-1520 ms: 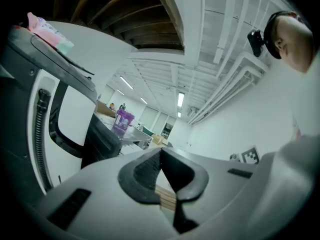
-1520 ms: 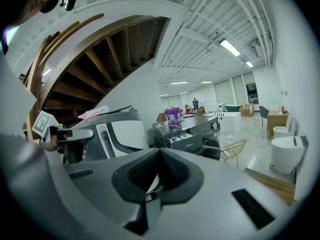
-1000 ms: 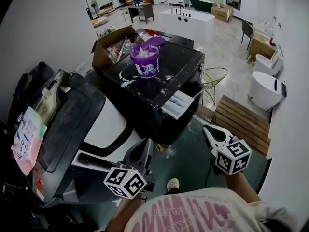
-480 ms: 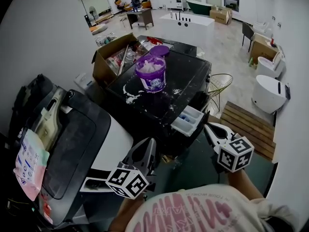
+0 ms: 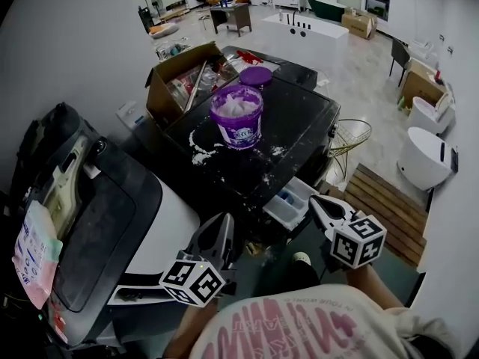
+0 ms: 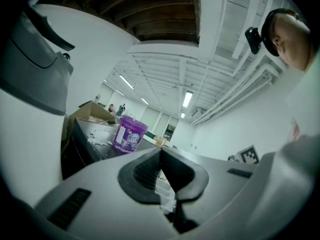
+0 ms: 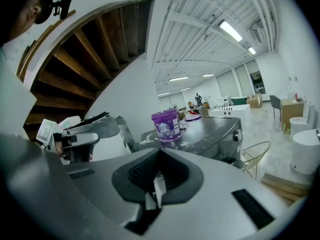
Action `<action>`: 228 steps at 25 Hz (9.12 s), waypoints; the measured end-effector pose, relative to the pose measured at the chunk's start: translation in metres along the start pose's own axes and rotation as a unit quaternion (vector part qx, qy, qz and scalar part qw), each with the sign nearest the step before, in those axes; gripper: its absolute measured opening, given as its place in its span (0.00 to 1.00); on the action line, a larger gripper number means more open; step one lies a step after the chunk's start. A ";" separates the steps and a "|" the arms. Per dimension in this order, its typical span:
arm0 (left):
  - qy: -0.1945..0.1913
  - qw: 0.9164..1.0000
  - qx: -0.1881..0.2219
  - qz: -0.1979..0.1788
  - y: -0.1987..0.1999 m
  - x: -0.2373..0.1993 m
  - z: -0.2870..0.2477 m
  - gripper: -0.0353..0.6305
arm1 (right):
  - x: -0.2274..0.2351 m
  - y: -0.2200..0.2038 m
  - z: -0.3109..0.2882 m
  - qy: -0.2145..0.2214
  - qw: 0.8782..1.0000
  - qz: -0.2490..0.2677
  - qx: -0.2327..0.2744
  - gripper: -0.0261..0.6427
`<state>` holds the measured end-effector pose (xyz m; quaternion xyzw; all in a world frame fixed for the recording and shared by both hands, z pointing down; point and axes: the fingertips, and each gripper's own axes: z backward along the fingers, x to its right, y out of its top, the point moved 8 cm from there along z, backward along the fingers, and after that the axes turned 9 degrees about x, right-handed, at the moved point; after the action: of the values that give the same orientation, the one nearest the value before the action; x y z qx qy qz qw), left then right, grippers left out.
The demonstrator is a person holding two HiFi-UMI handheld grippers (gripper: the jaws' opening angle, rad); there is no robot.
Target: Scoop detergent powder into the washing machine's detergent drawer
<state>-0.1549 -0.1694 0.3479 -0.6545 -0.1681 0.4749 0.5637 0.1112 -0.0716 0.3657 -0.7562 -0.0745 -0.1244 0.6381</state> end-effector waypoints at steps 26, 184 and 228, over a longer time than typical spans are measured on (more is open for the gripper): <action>0.215 0.972 0.092 -0.020 -0.008 -0.003 -0.098 0.06 | 0.109 0.137 -0.239 0.312 0.949 -0.007 -0.037 0.04; 0.186 0.977 0.107 0.013 0.012 -0.006 0.035 0.06 | 0.057 0.110 -0.184 0.100 0.878 -0.467 0.008 0.04; 0.129 0.990 0.024 0.050 -0.070 0.059 0.032 0.06 | 0.097 -0.055 -0.031 -0.011 0.845 -0.526 -0.094 0.04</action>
<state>-0.1295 -0.0852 0.3879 -0.7043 -0.0495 0.4183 0.5714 0.1863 -0.0969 0.4500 -0.6612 -0.4564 -0.4395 0.4016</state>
